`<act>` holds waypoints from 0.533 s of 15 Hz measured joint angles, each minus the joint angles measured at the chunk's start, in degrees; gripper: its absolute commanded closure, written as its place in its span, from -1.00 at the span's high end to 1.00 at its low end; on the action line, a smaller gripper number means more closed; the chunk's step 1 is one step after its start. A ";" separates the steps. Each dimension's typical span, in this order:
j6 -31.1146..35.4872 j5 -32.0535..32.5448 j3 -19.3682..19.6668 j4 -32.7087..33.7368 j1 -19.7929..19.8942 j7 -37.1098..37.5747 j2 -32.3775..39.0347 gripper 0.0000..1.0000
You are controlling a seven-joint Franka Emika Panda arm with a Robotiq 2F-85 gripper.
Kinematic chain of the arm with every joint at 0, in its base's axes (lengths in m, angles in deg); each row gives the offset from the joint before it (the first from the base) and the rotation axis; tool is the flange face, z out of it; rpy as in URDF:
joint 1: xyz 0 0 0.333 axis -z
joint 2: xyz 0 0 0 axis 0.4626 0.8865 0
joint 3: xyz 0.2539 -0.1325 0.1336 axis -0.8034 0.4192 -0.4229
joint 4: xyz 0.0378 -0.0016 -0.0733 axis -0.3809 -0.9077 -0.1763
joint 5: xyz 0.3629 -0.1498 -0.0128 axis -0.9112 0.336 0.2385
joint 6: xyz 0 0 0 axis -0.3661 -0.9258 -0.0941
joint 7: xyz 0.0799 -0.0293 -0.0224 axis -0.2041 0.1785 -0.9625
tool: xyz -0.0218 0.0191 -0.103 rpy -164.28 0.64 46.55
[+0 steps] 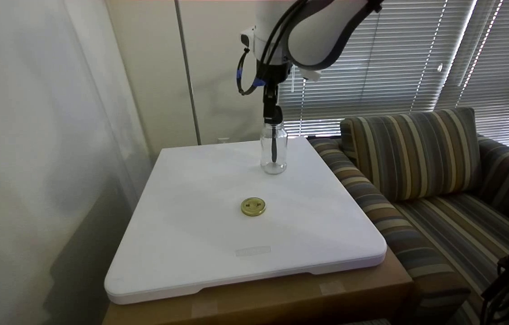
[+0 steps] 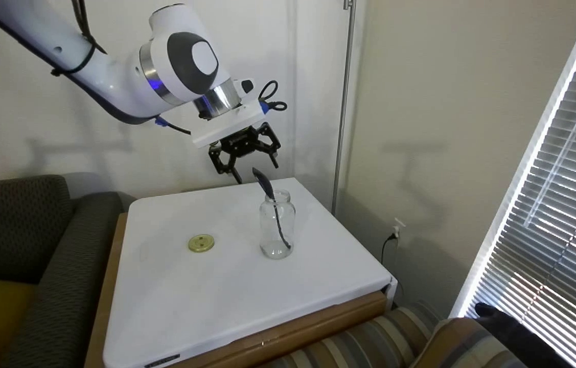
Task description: Remove the black spatula from the glass jar
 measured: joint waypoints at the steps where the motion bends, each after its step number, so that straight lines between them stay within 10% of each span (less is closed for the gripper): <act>1: -0.06 0.03 0.06 0.75 -0.08 -0.23 0.82 0.99; 8: -1.53 3.82 2.89 4.57 -2.00 0.02 2.99 1.00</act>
